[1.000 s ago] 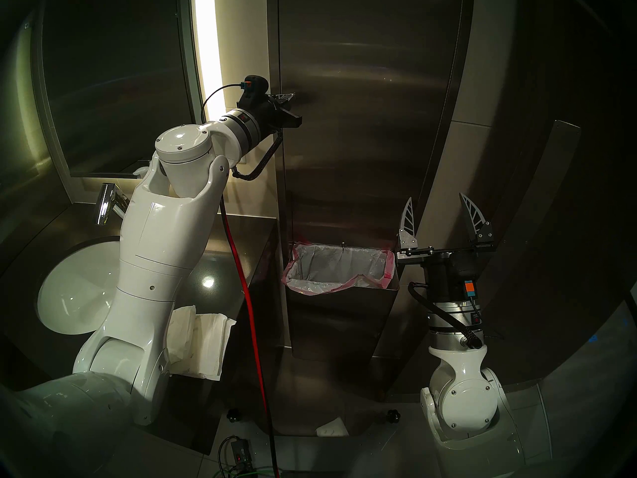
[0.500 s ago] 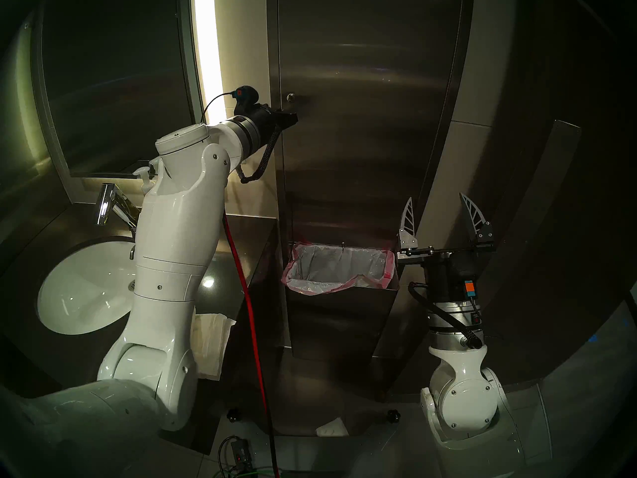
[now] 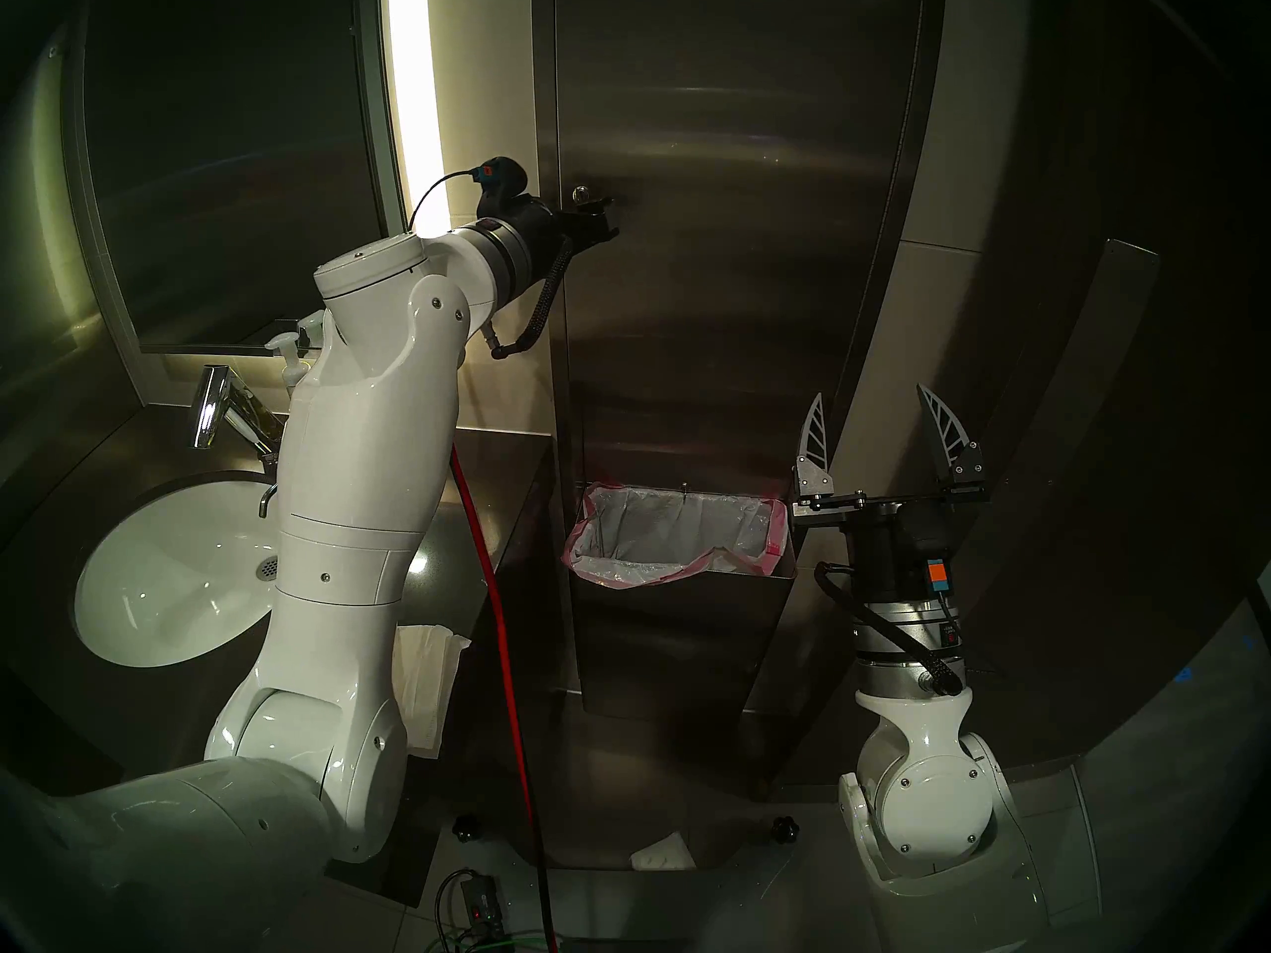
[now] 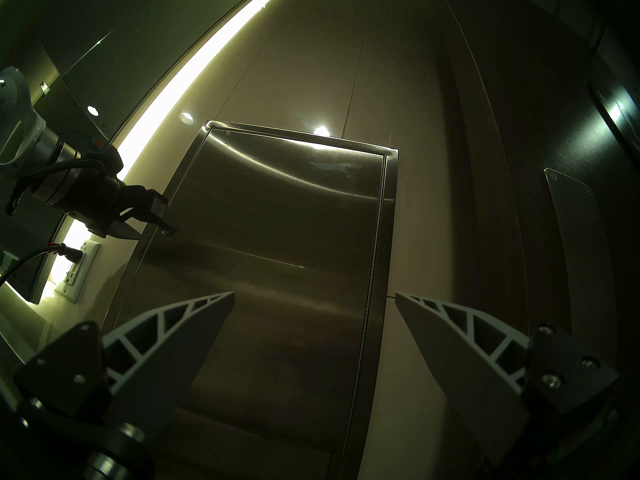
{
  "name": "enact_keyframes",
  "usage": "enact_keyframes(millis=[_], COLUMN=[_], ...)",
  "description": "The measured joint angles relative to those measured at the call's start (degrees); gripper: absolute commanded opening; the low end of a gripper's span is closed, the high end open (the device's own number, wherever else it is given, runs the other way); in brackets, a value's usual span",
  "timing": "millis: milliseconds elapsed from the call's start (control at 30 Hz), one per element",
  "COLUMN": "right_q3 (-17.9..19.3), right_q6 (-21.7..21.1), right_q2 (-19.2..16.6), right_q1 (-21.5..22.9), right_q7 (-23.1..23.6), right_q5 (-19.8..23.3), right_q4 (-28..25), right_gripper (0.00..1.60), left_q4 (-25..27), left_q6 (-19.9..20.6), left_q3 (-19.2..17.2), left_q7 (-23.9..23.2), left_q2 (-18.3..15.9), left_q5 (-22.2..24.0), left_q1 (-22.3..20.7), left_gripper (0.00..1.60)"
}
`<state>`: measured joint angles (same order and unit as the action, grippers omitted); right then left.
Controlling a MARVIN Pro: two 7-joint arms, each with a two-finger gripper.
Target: Twist key and close towel dispenser
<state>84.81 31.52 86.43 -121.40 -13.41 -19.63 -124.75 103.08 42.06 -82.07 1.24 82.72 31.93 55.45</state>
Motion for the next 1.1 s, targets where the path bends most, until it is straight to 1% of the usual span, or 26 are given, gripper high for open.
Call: enact_keyframes(millis=[167,433,467,533,567,600,633,667,800,1100], right_q3=[0.0,-0.1,-0.1,-0.1,-0.1,-0.1,-0.1,-0.1,-0.2,-0.2], right_q6=[0.0,-0.1,-0.1,-0.1,-0.1,-0.1,-0.1,-0.1,-0.2,-0.2], right_q2=[-0.1,-0.2,-0.2,-0.3,-0.3,-0.3,-0.3,-0.3,-0.4,-0.5], right_q1=[0.0,0.0,0.0,0.0,0.0,0.0,0.0,0.0,0.0,0.0], right_q7=[-0.1,-0.2,-0.2,-0.2,-0.2,-0.3,-0.3,-0.3,-0.3,-0.5], right_q5=[0.0,0.0,0.0,0.0,0.0,0.0,0.0,0.0,0.0,0.0], right_q4=[0.0,0.0,0.0,0.0,0.0,0.0,0.0,0.0,0.0,0.0], right_gripper=[1.6,1.6,1.6,1.6,1.6,1.6,1.6,1.6,1.6,1.6], left_q4=[0.9,0.7,0.6,0.5,0.5,0.4,0.3,0.2,-0.5,-1.5], left_q6=[-0.9,-2.0,-2.1,-2.3,-2.4,-2.5,-2.6,-2.6,-2.8,-3.2], left_q3=[1.1,1.3,1.3,1.1,1.1,1.0,1.0,1.0,0.4,0.5], left_q7=[-1.1,-2.2,-2.3,-2.5,-2.6,-2.7,-2.7,-2.8,-2.6,-2.9], left_q2=[-1.1,-2.2,-2.3,-2.3,-2.4,-2.4,-2.4,-2.4,-2.4,-2.1], left_q5=[-1.0,-2.0,-2.0,-2.1,-2.2,-2.2,-2.3,-2.3,-2.9,-2.6], left_q1=[0.3,0.2,0.2,0.1,0.1,0.0,0.0,0.0,-0.1,-0.5], left_gripper=[1.6,1.6,1.56,1.35,1.29,0.97,0.75,0.0,0.0,0.0])
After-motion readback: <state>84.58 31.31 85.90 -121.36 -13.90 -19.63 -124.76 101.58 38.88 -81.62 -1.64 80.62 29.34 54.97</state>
